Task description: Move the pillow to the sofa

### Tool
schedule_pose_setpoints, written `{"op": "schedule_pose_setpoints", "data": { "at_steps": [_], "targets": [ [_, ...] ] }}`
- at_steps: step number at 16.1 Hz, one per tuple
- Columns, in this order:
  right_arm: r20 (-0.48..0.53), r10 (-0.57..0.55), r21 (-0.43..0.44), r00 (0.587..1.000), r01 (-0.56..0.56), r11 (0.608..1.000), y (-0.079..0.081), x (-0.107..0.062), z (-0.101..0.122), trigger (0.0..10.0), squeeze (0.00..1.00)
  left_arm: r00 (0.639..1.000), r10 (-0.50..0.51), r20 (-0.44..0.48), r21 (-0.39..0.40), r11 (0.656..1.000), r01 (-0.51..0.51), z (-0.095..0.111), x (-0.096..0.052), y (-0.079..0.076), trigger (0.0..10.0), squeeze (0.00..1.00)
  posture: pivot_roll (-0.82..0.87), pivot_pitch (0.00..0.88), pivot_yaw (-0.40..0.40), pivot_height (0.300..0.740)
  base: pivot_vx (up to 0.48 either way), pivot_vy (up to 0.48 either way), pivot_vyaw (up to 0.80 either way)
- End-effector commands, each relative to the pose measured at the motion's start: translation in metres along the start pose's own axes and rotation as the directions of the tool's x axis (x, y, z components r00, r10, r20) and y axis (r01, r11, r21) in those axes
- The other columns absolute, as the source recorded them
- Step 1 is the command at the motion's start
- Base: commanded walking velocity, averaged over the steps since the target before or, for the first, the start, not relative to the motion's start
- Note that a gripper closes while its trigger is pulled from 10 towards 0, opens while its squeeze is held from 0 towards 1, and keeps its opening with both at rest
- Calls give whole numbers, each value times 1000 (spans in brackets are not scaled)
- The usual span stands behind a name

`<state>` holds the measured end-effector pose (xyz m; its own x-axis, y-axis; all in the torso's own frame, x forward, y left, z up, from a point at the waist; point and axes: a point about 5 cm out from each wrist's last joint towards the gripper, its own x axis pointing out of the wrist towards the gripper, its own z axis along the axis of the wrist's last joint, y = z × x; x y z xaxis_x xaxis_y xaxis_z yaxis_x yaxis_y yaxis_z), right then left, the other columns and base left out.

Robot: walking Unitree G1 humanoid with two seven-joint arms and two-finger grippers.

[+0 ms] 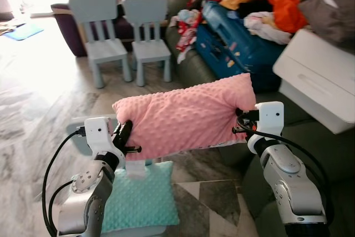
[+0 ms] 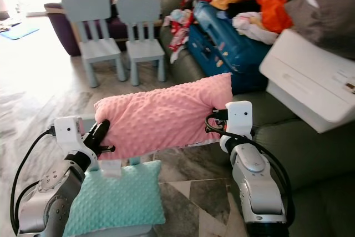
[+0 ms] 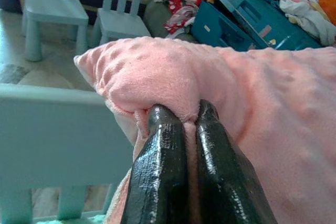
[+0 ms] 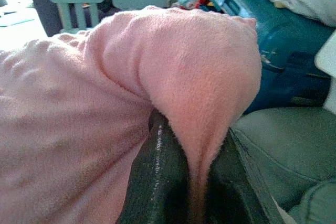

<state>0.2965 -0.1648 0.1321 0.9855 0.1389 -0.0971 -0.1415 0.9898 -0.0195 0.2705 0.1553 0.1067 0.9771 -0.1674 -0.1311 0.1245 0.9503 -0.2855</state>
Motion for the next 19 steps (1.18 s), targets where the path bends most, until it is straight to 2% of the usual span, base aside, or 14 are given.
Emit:
{"op": "schedule_pose_setpoints", "data": {
  "at_steps": [1,19],
  "targets": [
    [26,-5,-11,1000,5,1000,-4,2,7,10000,0,1000,-7,6,-1,1000,7,1,2,-3,10000,0,-161,0,-54,740,0,0,0],
    [31,13,-15,999,-12,1000,-2,5,8,10000,0,1000,0,11,2,1000,0,1,2,-2,10000,0,-155,0,-57,740,0,0,0]
  ]
}}
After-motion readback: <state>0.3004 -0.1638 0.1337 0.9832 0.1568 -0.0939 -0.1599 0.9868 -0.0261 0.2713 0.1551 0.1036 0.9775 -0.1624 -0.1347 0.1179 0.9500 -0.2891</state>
